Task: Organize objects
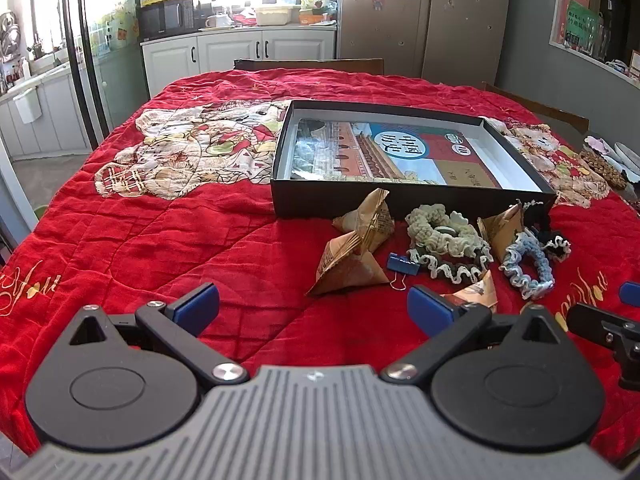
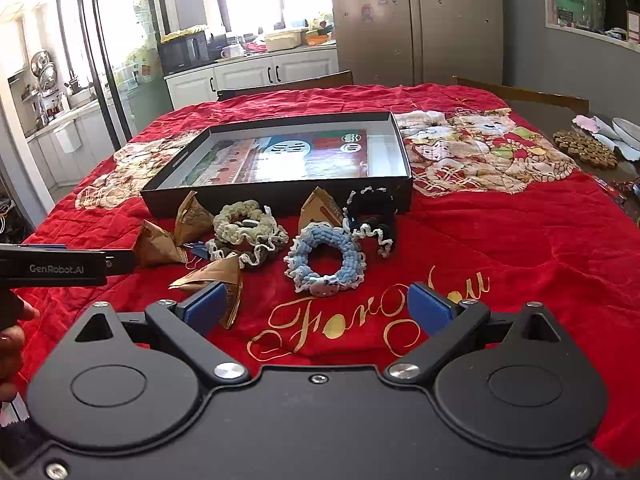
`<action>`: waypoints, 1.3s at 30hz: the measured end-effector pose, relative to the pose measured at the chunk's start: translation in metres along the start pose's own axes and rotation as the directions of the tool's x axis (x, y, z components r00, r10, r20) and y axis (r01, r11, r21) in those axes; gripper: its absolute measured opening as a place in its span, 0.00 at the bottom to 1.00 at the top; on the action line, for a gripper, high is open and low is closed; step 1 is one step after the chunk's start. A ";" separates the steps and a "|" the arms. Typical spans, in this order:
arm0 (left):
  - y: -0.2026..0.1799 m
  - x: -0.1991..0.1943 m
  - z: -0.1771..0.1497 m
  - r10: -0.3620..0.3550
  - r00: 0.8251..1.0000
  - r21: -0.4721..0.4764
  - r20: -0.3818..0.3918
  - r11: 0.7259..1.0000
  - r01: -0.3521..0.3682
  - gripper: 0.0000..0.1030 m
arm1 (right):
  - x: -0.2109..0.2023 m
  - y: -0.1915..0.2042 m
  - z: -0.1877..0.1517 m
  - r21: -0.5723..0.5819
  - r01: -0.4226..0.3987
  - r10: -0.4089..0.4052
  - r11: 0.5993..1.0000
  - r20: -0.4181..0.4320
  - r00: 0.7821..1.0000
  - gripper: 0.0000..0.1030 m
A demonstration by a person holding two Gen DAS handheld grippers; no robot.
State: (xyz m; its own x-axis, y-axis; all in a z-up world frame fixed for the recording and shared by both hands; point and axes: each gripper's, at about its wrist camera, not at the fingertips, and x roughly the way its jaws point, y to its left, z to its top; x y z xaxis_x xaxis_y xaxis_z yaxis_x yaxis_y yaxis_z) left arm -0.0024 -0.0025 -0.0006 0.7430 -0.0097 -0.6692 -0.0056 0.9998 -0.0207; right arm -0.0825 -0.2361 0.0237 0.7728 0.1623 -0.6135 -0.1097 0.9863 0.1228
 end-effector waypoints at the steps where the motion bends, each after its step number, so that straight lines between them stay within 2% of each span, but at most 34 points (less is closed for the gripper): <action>1: 0.000 0.000 0.000 0.001 1.000 0.001 0.000 1.000 -0.001 1.00 | 0.000 0.000 0.000 -0.001 -0.001 0.001 1.000 0.001 1.000 0.94; 25: -0.001 -0.001 -0.001 0.004 1.000 0.018 0.009 1.000 -0.004 1.00 | 0.000 0.002 -0.001 -0.013 -0.020 0.020 1.000 0.003 1.000 0.89; 39: -0.002 0.000 -0.001 -0.003 1.000 0.028 0.008 1.000 0.002 1.00 | 0.004 0.000 -0.003 -0.015 -0.031 0.031 0.999 -0.012 0.999 0.77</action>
State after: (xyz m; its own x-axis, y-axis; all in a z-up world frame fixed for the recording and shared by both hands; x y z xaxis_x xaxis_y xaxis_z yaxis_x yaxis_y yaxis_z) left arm -0.0029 -0.0048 -0.0015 0.7482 -0.0122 -0.6634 0.0151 0.9999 -0.0014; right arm -0.0811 -0.2358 0.0192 0.7613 0.1929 -0.6191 -0.1428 0.9812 0.1301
